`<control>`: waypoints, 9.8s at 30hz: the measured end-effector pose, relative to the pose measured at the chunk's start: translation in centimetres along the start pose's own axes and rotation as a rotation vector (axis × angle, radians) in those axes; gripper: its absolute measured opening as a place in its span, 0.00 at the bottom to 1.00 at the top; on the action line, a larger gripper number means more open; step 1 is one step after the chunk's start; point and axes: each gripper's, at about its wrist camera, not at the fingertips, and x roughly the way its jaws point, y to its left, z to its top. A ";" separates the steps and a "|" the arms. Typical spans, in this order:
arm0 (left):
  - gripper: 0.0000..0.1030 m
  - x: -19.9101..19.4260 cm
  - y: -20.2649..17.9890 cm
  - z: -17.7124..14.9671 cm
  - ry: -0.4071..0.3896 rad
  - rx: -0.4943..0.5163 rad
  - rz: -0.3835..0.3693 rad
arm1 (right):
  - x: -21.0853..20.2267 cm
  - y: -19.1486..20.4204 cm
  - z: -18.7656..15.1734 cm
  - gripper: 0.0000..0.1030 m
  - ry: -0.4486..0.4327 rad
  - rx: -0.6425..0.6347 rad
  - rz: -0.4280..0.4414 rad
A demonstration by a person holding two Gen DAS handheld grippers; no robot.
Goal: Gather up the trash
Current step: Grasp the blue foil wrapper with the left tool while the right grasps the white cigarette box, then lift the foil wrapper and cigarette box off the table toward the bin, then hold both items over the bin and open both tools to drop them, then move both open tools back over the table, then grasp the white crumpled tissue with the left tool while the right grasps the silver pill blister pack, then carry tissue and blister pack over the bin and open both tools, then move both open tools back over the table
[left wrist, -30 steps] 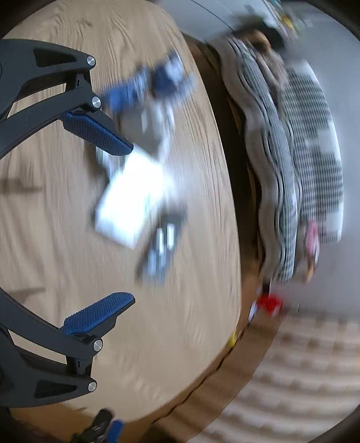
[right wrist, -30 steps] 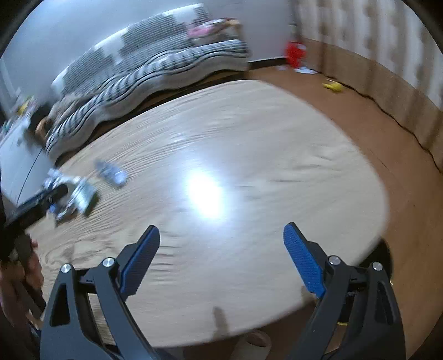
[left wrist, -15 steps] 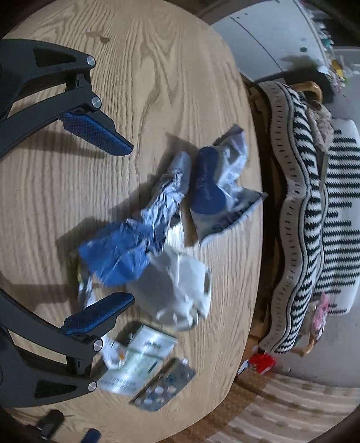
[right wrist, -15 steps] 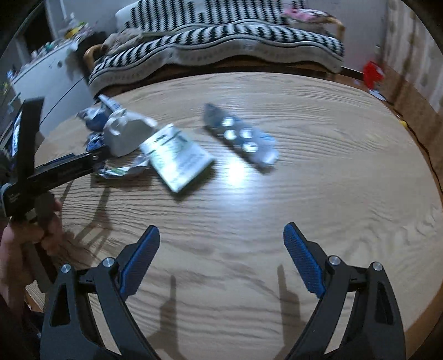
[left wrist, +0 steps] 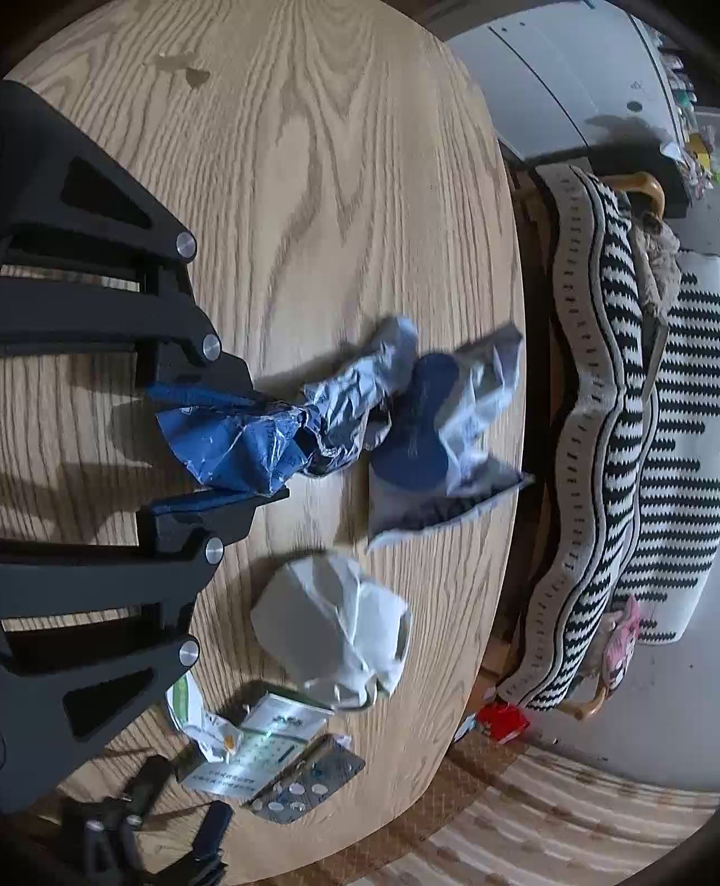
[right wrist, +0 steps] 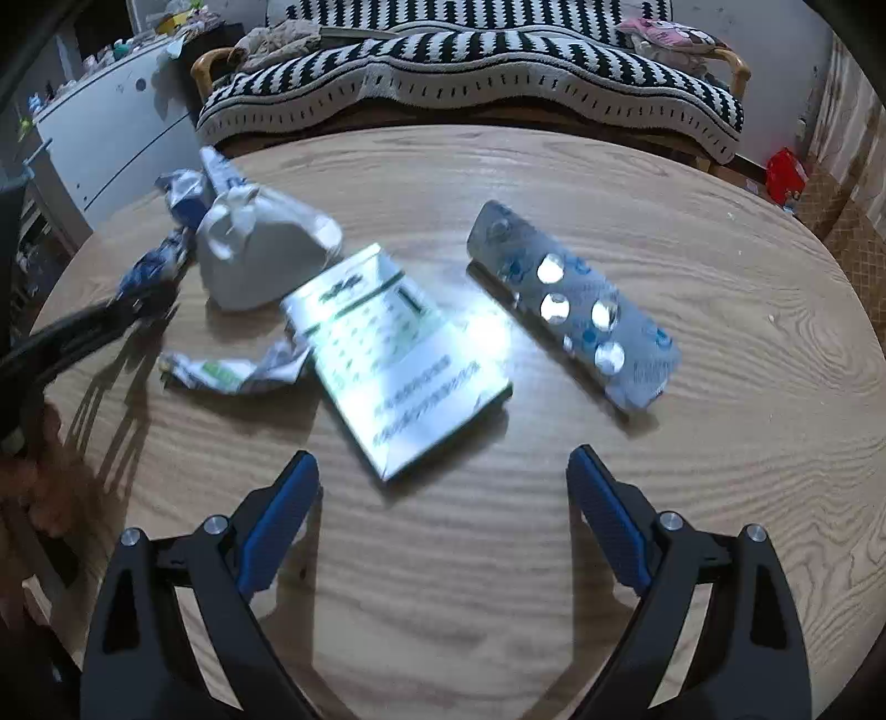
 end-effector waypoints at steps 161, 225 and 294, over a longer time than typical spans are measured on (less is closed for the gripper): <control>0.93 -7.6 -18.2 -2.7 -0.167 0.415 -0.113 | -15.2 -19.7 -10.3 0.89 -0.199 0.345 -0.049; 0.50 -13.1 -48.6 -17.5 -0.002 0.724 -0.570 | -25.6 -37.2 -30.9 0.30 -0.174 0.663 -0.382; 0.91 -6.4 -40.2 -8.8 -0.015 0.531 -0.281 | -22.5 -35.1 -26.4 0.71 -0.148 0.605 -0.284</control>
